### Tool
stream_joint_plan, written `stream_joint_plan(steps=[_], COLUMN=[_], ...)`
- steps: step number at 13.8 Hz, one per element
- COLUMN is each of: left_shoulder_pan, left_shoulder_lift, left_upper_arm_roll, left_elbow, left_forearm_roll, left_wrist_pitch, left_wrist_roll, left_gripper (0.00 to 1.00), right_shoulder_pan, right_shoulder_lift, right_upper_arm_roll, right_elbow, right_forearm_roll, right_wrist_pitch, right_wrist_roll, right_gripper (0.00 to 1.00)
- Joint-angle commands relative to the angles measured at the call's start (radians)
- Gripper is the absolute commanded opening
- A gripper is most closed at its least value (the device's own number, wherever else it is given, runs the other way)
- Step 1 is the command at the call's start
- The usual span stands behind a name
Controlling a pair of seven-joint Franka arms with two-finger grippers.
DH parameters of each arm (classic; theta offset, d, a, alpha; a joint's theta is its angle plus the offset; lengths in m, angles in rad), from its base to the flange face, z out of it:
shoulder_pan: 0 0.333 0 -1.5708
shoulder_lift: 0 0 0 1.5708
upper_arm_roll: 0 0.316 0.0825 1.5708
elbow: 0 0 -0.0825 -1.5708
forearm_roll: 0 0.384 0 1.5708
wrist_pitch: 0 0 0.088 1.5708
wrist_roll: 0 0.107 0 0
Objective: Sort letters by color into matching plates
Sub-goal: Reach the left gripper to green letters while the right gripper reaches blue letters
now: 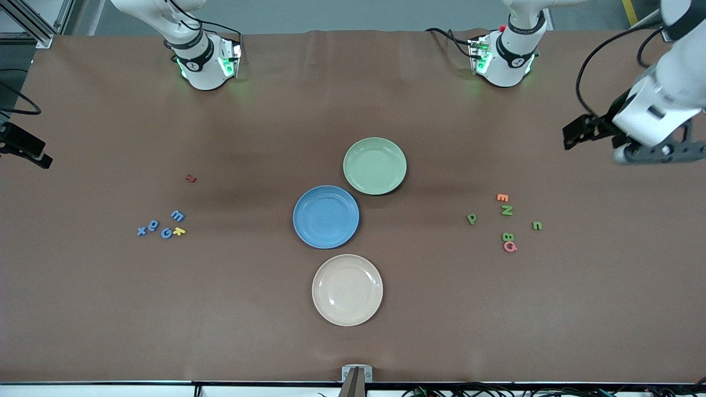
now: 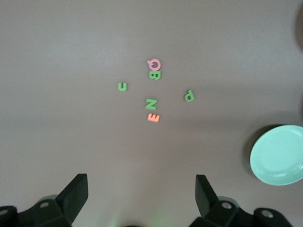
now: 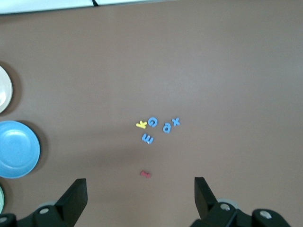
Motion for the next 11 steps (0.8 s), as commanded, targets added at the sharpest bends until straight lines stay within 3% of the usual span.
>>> stream_joint_plan(steps=[1, 3, 6, 11], left_shoulder_pan=[-0.049, -0.069, -0.073, -0.104], left_shoulder_lift=[0.115, 0.172, 0.188, 0.225], left_upper_arm_roll=[-0.025, -0.025, -0.027, -0.033], left_elbow=[0.037, 0.011, -0.148, -0.358], left_forearm_roll=[-0.009, -0.009, -0.004, 0.003], left_wrist_pitch=[0.039, 0.095, 0.286, 0.599], left_wrist_roll=[-0.122, -0.170, -0.235, -0.434], left_gripper=[1.00, 1.00, 1.00, 0.95], right_shoulder_pan=[-0.002, -0.016, -0.037, -0.102], right_shoulder_lift=[0.018, 0.062, 0.140, 0.176], right_upper_arm_roll=[-0.002, -0.005, -0.007, -0.007], right_elbow=[0.012, 0.003, -0.039, -0.293], right_forearm_roll=[-0.012, -0.012, -0.014, -0.014], right_wrist_pitch=[-0.053, -0.041, 0.013, 0.310], right_wrist_roll=[-0.006, -0.009, -0.011, -0.118], right_gripper=[1.00, 1.00, 1.00, 1.00])
